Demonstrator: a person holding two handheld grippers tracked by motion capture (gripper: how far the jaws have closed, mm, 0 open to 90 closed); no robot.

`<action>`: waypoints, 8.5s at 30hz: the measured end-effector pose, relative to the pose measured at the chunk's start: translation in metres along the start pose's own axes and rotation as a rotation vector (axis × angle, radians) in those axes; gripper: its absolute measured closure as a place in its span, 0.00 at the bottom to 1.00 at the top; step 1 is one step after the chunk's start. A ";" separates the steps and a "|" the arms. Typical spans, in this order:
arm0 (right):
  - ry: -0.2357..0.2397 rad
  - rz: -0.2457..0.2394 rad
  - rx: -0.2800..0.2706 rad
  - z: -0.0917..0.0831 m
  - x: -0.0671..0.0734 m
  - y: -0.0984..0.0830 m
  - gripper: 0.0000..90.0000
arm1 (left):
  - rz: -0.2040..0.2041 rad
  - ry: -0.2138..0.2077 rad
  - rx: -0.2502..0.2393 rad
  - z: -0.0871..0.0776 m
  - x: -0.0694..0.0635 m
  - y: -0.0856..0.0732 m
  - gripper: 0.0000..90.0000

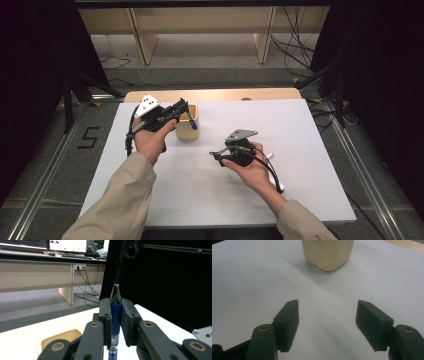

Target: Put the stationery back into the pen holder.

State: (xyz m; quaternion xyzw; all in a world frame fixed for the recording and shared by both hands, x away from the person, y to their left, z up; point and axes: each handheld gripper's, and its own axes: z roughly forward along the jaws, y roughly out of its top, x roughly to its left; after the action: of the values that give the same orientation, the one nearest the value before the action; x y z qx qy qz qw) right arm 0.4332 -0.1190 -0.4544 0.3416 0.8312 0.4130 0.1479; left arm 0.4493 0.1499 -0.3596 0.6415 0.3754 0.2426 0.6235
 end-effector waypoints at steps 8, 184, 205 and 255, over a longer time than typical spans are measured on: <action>-0.007 -0.001 0.004 0.001 0.000 -0.002 0.39 | 0.028 0.021 -0.009 0.004 0.006 0.009 0.89; -0.296 0.223 0.115 -0.073 -0.110 -0.045 0.52 | 0.203 -0.148 0.347 -0.020 -0.101 -0.132 0.40; -0.294 0.233 0.106 -0.072 -0.110 -0.045 0.49 | 0.225 -0.187 0.370 0.030 -0.137 -0.138 0.42; -0.285 0.231 0.115 -0.069 -0.110 -0.046 0.49 | 0.270 -0.203 0.513 0.102 -0.163 -0.156 0.63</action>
State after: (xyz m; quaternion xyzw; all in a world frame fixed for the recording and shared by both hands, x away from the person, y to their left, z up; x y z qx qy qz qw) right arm 0.4555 -0.2549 -0.4526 0.4978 0.7793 0.3263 0.1960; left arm 0.4032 -0.0497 -0.4984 0.8430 0.2715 0.1551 0.4377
